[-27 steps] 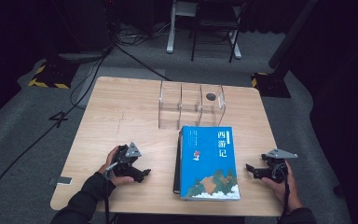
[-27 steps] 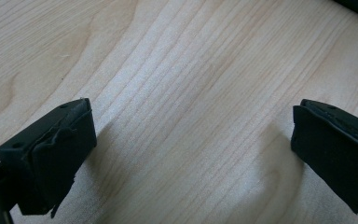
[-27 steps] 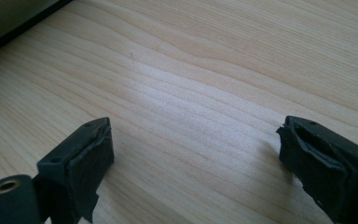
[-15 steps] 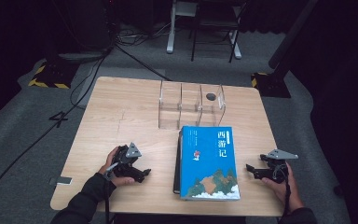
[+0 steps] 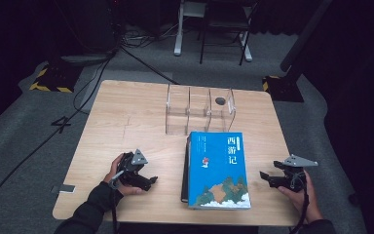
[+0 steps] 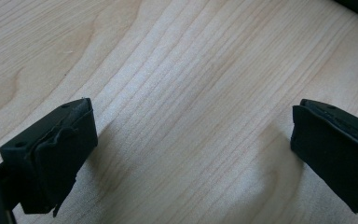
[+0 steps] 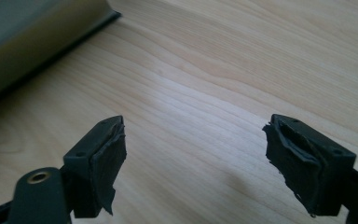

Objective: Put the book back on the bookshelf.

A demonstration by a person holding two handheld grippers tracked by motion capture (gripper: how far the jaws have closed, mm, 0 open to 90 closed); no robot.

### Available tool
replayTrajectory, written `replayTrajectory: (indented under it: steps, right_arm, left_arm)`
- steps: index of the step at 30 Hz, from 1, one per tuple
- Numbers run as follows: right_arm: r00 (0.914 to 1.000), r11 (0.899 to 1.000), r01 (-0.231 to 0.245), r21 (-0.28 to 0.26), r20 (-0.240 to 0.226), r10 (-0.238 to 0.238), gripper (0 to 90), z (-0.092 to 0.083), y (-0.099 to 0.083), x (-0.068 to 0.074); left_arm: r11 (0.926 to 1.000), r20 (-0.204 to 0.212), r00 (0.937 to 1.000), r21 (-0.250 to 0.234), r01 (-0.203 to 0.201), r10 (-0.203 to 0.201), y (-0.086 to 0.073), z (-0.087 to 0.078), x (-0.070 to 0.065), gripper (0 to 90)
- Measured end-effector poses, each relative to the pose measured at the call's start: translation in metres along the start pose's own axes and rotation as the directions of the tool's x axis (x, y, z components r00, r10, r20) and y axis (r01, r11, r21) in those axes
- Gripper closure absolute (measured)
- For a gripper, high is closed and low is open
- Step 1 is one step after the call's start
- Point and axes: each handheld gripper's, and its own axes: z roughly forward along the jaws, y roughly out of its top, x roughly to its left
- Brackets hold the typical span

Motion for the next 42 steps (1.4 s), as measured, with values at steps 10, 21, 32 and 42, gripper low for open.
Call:
replayTrajectory:
  steps: [10, 21, 32, 42]
  right_arm:
    - [0.9922, 0.997, 0.079, -0.003, -0.097, -0.078, 21.6, -0.03, 0.016, 0.031]
    - [0.986, 0.995, 0.095, -0.007, -0.137, -0.095, 24.9, -0.05, 0.022, 0.047]
    - [0.9713, 0.991, 0.128, -0.042, -0.197, -0.134, 23.6, -0.059, 0.034, 0.061]
    - [0.9622, 0.986, 0.148, -0.072, -0.22, -0.16, 23.5, -0.065, 0.05, 0.076]
  left_arm:
    - [0.9996, 0.018, 0.9995, -0.009, -0.026, 0.026, 0.004, 0.003, 0.0, 3.8]
    - [0.9992, 0.031, 0.9987, 0.0, -0.04, 0.04, 0.009, 0.008, 0.002, 1.1]
    - [0.9986, 0.04, 0.9978, -0.001, -0.052, 0.052, 0.01, 0.008, 0.001, 1.0]
    - [0.9983, 0.047, 0.9973, -0.003, -0.057, 0.057, 0.011, 0.009, -0.002, 1.2]
